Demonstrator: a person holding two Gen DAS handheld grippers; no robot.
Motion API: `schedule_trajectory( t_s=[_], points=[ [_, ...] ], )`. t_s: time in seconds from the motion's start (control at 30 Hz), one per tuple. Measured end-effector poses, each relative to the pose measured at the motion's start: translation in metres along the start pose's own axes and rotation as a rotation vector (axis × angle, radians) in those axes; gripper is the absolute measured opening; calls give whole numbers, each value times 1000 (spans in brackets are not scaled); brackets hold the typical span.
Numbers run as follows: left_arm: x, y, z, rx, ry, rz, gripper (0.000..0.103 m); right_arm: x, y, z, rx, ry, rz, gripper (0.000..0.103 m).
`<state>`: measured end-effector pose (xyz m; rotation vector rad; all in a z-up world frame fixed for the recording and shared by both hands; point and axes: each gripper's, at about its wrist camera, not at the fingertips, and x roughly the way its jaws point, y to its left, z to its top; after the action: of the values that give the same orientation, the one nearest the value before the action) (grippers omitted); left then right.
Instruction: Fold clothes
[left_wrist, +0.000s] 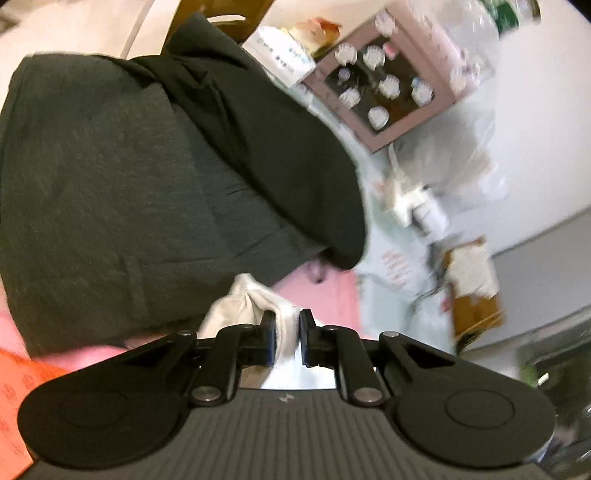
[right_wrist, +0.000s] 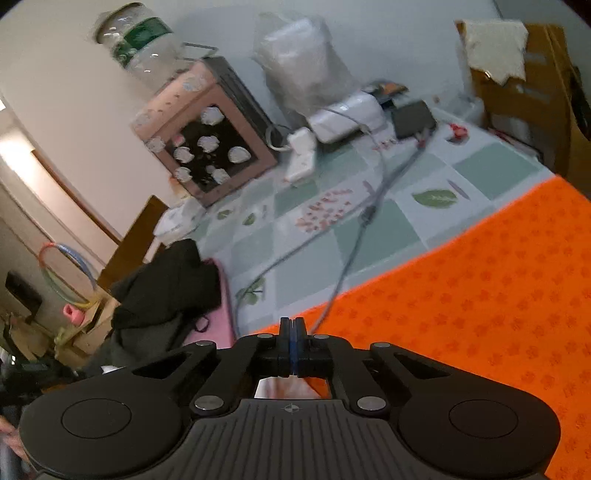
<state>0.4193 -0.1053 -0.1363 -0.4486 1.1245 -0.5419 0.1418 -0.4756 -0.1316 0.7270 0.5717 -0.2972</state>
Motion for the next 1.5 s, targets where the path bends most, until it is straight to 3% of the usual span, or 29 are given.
schedule_trajectory(
  t_s=[0.1,0.23,0.3,0.47,0.83,1.07,1.3,1.37,1.43,1.5],
  points=[
    [-10,-3,-3,13,-24,-6,18,-6,8,2,-59,22,-39,5],
    [-40,-19,-10,100,-94,5,36,-27,21,-2,-128,34,-83,9],
    [-54,-31,-16,154,-120,11,36,-37,30,-5,-160,30,-97,15],
    [-76,-60,-48,298,-148,36,37,-48,56,-13,-233,31,-106,50],
    [-36,-111,-105,535,-190,131,36,-2,125,-30,-380,54,-98,58],
    [3,-107,-98,516,-191,185,37,53,138,-47,-471,104,-151,60],
    [37,-92,-100,545,-192,270,35,82,117,-58,-459,147,-149,62],
    [40,-90,-100,543,-210,285,29,87,110,-62,-456,137,-141,64],
    [37,-83,-94,487,-212,264,17,87,107,-64,-451,127,-134,64],
    [31,-74,-87,430,-206,231,13,85,108,-61,-447,134,-134,64]
  ],
)
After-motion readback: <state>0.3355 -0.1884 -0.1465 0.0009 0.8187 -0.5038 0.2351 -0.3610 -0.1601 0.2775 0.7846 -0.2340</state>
